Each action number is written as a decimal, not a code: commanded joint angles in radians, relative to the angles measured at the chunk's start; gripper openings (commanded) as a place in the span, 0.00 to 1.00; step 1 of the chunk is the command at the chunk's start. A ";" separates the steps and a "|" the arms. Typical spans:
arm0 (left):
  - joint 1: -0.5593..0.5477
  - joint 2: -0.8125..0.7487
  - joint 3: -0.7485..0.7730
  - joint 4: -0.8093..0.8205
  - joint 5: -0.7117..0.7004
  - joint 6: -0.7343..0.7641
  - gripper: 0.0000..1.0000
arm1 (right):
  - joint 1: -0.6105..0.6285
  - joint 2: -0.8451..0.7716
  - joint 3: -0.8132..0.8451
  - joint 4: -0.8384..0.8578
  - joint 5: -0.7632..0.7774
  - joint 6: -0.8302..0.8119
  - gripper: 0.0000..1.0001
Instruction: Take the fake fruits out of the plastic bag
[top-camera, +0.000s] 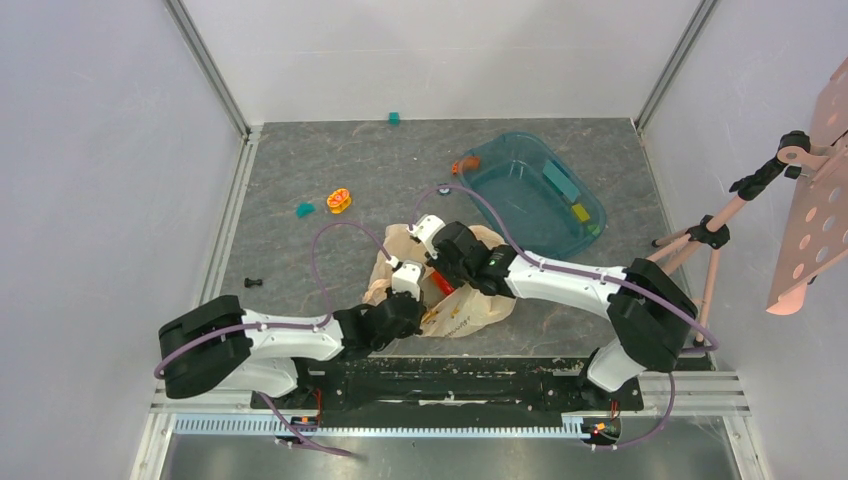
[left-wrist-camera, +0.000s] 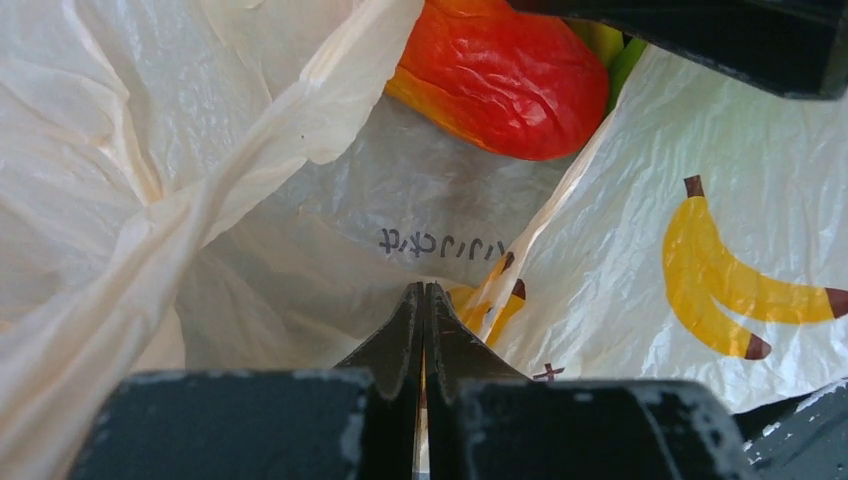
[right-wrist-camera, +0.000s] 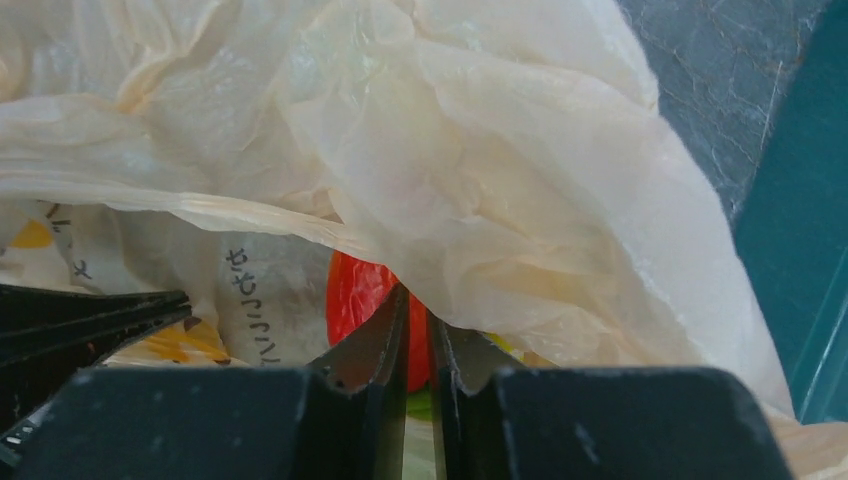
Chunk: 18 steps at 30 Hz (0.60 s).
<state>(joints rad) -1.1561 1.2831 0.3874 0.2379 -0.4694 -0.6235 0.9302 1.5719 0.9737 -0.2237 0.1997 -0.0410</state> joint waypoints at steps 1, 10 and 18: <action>0.010 0.026 0.037 0.068 -0.029 0.026 0.02 | 0.030 -0.013 0.022 -0.059 0.087 0.023 0.14; 0.041 0.035 0.033 0.070 -0.025 0.022 0.02 | 0.083 -0.163 -0.183 -0.068 0.093 0.121 0.14; 0.060 0.042 0.027 0.067 -0.024 0.012 0.02 | 0.123 -0.325 -0.350 -0.052 0.100 0.227 0.14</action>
<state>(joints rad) -1.1061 1.3178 0.3954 0.2638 -0.4686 -0.6201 1.0393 1.3270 0.6884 -0.3000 0.2718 0.1081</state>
